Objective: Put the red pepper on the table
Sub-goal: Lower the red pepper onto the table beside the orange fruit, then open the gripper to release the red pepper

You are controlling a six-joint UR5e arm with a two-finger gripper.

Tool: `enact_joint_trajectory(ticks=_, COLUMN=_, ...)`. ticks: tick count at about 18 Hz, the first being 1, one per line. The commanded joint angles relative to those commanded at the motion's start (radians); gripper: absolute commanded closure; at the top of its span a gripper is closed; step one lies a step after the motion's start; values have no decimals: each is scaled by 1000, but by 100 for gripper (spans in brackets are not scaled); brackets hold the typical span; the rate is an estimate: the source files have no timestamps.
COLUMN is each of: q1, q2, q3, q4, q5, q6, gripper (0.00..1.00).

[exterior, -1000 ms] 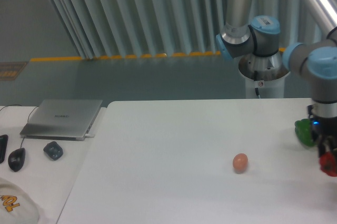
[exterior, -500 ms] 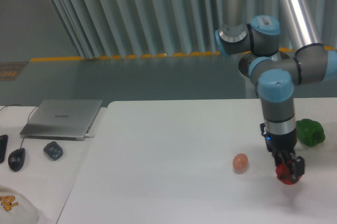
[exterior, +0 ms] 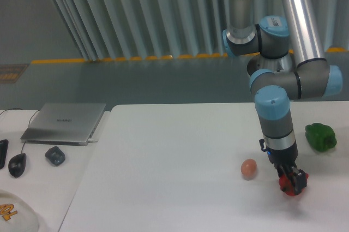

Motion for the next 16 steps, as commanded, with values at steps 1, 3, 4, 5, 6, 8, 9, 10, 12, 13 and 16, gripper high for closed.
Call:
enact_joint_trajectory(ticks=1, q1=0, q2=0, q3=0, q4=0, q5=0, q6=0, gripper=49)
enact_joint_trajectory(ticks=3, q1=0, q2=0, q3=3, q4=0, q5=0, q6=2, gripper=23)
enact_joint_trajectory(ticks=4, q1=0, q2=2, q3=6, q4=0, q5=0, q6=2, gripper=14)
enact_joint_trajectory(ticks=5, q1=0, q2=2, q3=8, q4=0, q5=0, q6=3, gripper=1)
enact_joint_trajectory(ticks=6, q1=0, q2=2, q3=8, q4=0, q5=0, q6=2, gripper=0)
enact_joint_trajectory(ticks=8, q1=0, q2=9, q3=9, q4=-2, q5=0, q6=11, gripper=0)
enact_joint_trajectory(ticks=9, q1=0, q2=18, q3=14, q4=-3, q5=0, q6=5, gripper=0)
enact_joint_trajectory(ticks=10, q1=-3, q2=40, q3=9, q4=-8, q5=-2, q6=9, gripper=0)
enact_joint_trajectory(ticks=12, q1=-3, q2=67, q3=3, q4=-11, q5=6, q6=3, gripper=0)
enact_joint_trajectory(ticks=13, q1=0, q2=75, q3=6, q4=-9, q5=5, q6=2, gripper=0)
enact_joint_trajectory(ticks=16, q1=23, q2=97, q3=37, q4=-21, q5=-6, q6=9, gripper=0)
